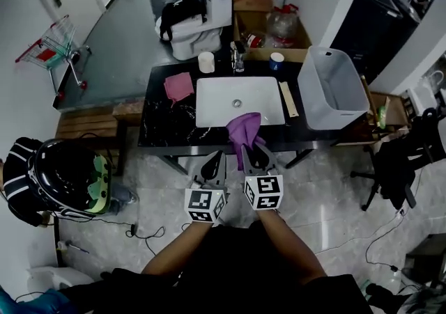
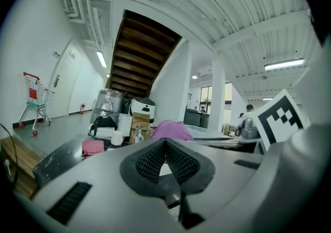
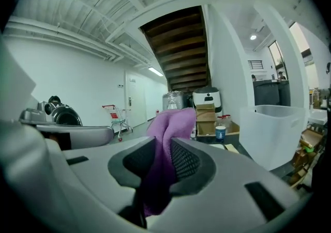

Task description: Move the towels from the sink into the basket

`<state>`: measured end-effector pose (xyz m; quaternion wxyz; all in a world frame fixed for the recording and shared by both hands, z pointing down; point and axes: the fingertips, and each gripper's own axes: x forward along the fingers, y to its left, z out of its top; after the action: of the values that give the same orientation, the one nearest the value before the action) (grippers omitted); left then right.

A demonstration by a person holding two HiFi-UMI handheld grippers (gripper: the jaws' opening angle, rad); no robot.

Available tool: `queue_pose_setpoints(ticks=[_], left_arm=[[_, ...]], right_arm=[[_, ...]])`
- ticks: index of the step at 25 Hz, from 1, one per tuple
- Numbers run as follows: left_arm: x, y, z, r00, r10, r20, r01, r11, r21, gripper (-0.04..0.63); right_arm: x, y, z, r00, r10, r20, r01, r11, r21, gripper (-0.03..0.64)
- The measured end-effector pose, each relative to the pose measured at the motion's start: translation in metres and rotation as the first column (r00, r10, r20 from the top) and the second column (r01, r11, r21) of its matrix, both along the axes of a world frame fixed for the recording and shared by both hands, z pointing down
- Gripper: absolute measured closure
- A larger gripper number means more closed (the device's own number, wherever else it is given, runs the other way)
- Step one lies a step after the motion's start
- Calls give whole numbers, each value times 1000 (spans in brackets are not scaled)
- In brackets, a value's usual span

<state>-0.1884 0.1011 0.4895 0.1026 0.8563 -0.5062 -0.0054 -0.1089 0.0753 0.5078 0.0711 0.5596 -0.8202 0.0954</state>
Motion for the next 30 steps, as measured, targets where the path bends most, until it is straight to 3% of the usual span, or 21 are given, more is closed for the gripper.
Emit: queue_pose_setpoints(ticks=[8,19,30], left_arm=[[81,-10,-12,998,17,60,-19,999,45,583],[203,-25,-17,998,18,60,-20,999,43,583],[280,-30,-7,995,-39,96,36,999,40,583]], right_arm=[[79,-6,-5,1000,22,21,-22,1000,16,514],[195,-18,-24,998,36,43,-38,998,44,514],[260,-14,-21,998,-39,56,35,997,71,514]])
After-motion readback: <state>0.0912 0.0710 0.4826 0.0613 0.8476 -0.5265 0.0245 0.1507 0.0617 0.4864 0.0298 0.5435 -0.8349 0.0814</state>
